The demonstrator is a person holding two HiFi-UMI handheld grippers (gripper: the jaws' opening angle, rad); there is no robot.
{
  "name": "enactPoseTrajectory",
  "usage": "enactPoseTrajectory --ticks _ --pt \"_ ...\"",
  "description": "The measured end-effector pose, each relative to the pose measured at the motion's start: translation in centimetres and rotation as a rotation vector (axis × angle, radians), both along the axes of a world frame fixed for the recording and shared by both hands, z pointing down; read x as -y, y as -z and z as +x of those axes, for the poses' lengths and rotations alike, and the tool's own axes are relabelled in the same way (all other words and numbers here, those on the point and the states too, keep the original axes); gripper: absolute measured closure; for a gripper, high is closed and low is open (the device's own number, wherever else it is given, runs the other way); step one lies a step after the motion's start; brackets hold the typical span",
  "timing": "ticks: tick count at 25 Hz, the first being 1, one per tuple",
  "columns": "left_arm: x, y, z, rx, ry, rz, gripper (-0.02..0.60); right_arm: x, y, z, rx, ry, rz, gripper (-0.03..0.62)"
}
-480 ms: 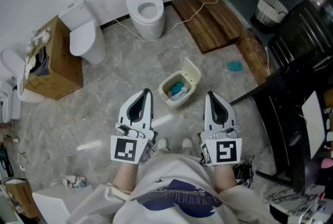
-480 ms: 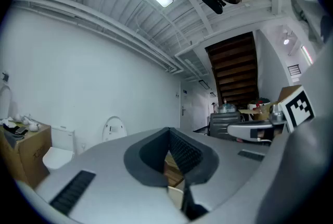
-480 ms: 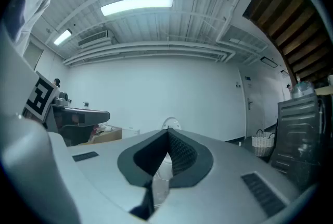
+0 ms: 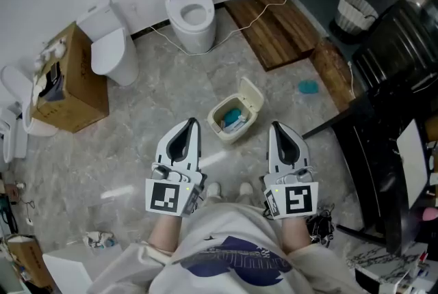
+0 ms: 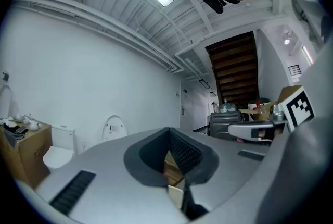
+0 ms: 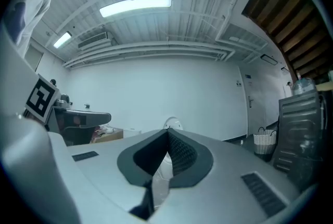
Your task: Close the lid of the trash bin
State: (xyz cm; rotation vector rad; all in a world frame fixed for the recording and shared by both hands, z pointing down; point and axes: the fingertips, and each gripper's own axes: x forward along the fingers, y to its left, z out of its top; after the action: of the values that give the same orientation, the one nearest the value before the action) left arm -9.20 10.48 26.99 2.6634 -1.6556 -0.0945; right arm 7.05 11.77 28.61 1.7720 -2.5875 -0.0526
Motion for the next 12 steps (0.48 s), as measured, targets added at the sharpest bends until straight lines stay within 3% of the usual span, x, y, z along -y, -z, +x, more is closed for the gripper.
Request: enactPoseTrajectory --ticks 5,6,8,10,12 --pt "0.4 0.6 -0.6 -0.036 -0.028 -0.013 0.568 0.2 0.5 1.7 0.064 -0.012 0.013 0.564" --pt "0.5 1.0 -0.7 -0.050 -0.040 -0.007 0.493 0.3 0.5 2.1 0.072 -0.012 0.012 0.527" --pt "1.0 1.8 -1.1 -0.070 -0.055 0.023 0.326 0.5 0.7 3.0 0.095 -0.015 0.010 0.273" --pt "1.5 2.4 -1.7 -0.074 -0.046 0.052 0.244 0.7 0.8 4.2 0.111 -0.043 0.022 0.176" --pt "2.0 2.3 -2.1 -0.069 -0.035 0.045 0.226 0.8 0.7 5.3 0.109 -0.068 0.023 0.137"
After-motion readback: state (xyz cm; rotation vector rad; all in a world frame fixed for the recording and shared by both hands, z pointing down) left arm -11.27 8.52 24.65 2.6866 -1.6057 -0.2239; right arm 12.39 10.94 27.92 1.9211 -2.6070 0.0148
